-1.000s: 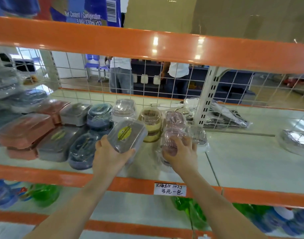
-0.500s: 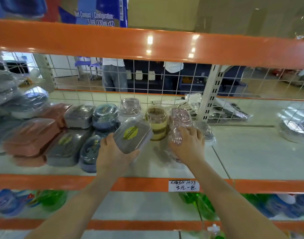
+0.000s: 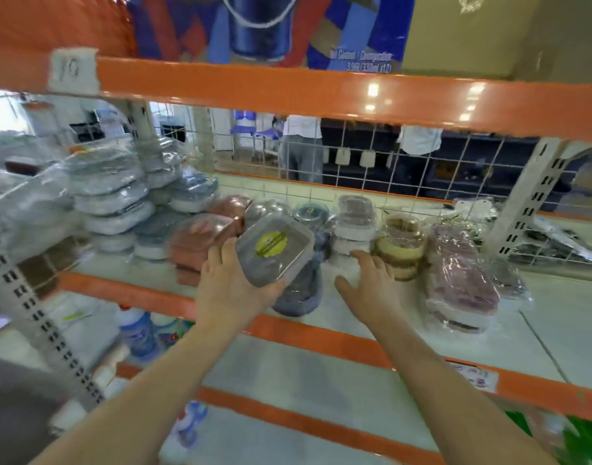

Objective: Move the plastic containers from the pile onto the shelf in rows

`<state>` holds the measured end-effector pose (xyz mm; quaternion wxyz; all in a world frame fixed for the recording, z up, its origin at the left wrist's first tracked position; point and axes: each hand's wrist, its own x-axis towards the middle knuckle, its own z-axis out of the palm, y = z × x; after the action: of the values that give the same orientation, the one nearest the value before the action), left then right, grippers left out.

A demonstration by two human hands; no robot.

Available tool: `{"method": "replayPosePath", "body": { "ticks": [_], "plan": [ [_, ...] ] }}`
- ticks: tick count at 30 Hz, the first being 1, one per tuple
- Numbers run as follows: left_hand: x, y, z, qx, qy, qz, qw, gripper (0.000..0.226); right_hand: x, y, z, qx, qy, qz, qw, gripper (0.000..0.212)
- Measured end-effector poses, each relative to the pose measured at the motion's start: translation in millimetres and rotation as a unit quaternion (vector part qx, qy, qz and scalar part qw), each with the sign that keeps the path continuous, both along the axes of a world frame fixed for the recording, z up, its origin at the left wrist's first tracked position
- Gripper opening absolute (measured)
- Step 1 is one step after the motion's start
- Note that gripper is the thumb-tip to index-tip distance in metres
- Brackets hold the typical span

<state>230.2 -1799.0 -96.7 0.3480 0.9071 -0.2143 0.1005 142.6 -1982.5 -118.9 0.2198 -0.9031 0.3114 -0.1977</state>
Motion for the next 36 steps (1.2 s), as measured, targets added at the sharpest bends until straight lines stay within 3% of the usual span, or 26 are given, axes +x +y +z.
{"method": "replayPosePath", "body": {
  "ticks": [11,23,32,36],
  "plan": [
    [40.3,70.1,-6.2,0.004,0.038,0.051,0.998,0.107,50.0,60.4,-8.8,0.024,-0.002,0.060,0.998,0.055],
    [57.2,3.7,-3.7,0.014,0.078,0.046,0.996,0.104,53.8,26.3,-19.9,0.072,0.048,0.111,0.990,0.064],
    [75.4,-15.4,-20.2,0.095,0.125,0.051,0.986,0.104,68.3,19.1,-31.7,0.043,0.093,0.143,0.984,0.065],
    [78.8,-14.0,-29.1,0.122,0.090,0.023,0.988,0.097,71.7,15.5,-31.1,0.032,0.092,0.142,0.985,0.065]
  ]
}}
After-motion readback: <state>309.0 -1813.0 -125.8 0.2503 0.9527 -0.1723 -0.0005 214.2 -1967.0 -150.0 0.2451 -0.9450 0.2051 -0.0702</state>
